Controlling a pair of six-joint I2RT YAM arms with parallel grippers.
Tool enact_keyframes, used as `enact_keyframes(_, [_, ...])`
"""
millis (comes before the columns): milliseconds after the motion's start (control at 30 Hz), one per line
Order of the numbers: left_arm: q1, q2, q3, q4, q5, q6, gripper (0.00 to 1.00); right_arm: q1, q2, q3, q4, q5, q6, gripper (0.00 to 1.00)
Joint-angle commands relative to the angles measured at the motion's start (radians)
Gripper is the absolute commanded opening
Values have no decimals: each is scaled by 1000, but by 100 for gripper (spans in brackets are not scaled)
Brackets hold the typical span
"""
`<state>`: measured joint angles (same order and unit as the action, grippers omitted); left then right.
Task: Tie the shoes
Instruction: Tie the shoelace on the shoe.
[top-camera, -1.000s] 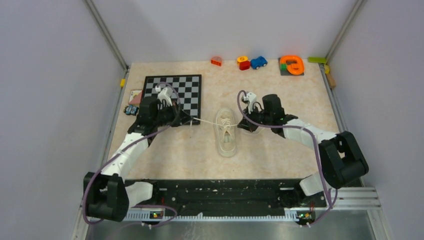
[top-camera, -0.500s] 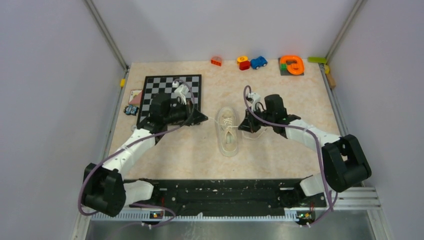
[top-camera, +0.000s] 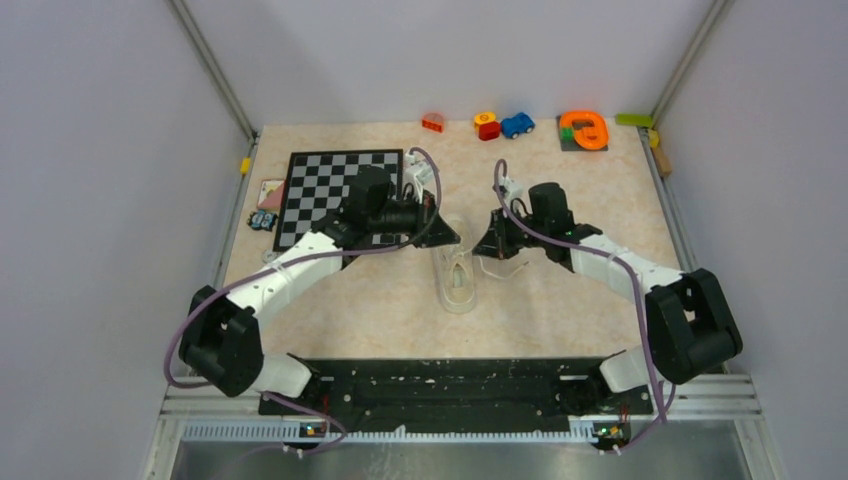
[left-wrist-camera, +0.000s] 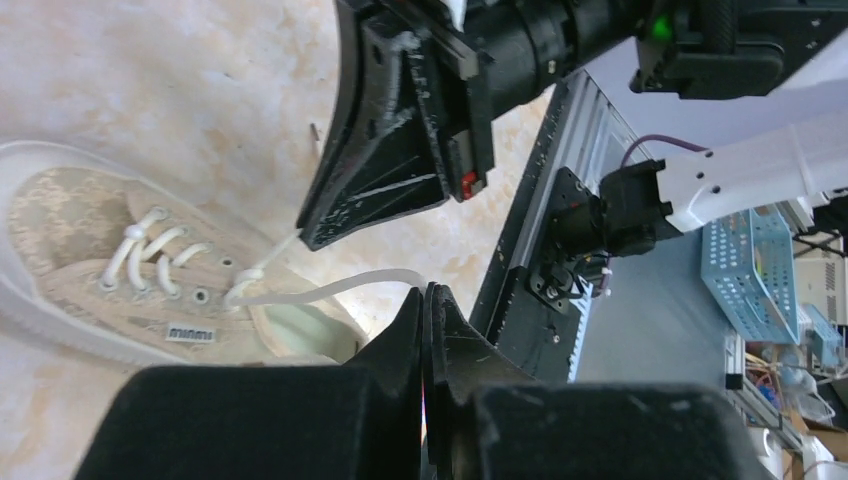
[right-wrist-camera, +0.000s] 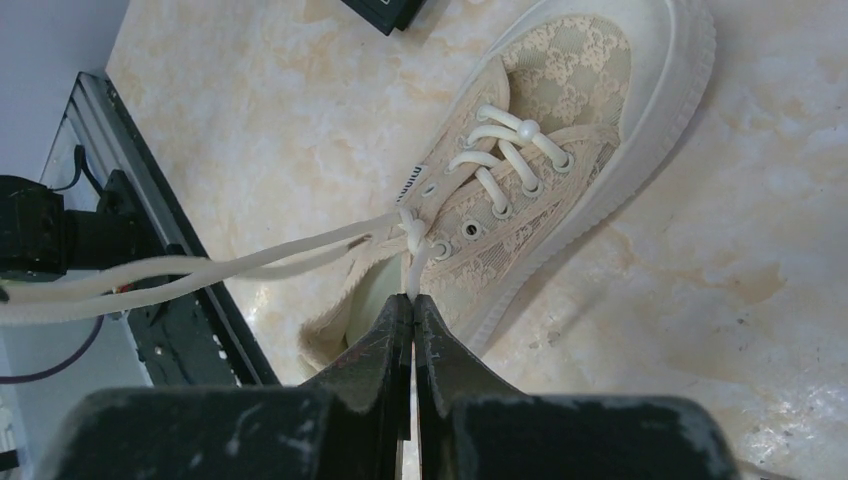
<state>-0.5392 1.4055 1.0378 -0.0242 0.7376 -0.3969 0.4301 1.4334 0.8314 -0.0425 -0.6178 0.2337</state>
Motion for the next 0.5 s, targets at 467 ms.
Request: enact_keyframes(467, [536, -139, -516, 408, 111, -330, 0, -47, 60, -32, -134, 410, -21, 0])
